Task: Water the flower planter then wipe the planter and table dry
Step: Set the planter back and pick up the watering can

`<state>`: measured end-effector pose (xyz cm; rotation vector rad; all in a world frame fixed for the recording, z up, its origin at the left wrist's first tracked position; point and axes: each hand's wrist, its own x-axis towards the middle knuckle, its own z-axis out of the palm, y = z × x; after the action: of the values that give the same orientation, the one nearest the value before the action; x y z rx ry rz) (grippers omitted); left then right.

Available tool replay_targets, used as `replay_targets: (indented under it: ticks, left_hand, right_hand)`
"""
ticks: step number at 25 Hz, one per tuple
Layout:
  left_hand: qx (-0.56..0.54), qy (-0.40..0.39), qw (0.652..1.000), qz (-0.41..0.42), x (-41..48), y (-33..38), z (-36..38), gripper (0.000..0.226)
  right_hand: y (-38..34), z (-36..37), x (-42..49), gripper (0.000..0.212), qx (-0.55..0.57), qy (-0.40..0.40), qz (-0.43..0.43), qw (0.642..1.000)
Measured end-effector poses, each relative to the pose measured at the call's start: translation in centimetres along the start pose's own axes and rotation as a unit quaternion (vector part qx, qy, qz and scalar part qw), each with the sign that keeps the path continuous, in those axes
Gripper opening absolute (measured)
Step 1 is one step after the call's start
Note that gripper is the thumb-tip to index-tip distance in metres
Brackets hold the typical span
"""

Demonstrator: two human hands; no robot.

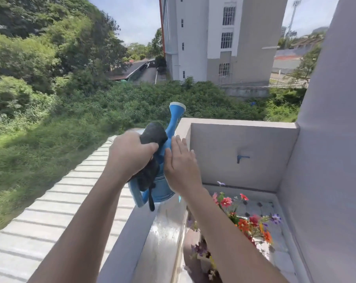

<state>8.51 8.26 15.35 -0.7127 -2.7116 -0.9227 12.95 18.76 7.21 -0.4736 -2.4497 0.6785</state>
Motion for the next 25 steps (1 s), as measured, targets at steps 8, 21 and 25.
replay_targets:
  ticks: [8, 21, 25]
  left_hand:
    - [-0.129, -0.021, 0.990, 0.054, -7.8, 17.3, 5.9, 0.036]
    - [-0.137, -0.192, 0.971, 0.035, -26.3, 27.0, 35.3, 0.028]
    - [-0.160, -0.249, 0.955, -0.018, -32.4, 22.7, 47.1, 0.022]
  right_hand:
    - [11.4, -17.4, -6.7, 0.055, -0.072, 0.084, 0.055, 0.992]
    - [39.1, -19.8, -26.8, 0.048, -0.062, 0.011, 0.304, 0.951]
    - [48.5, -12.2, -33.5, 0.051, -0.064, -0.049, 0.362, 0.929]
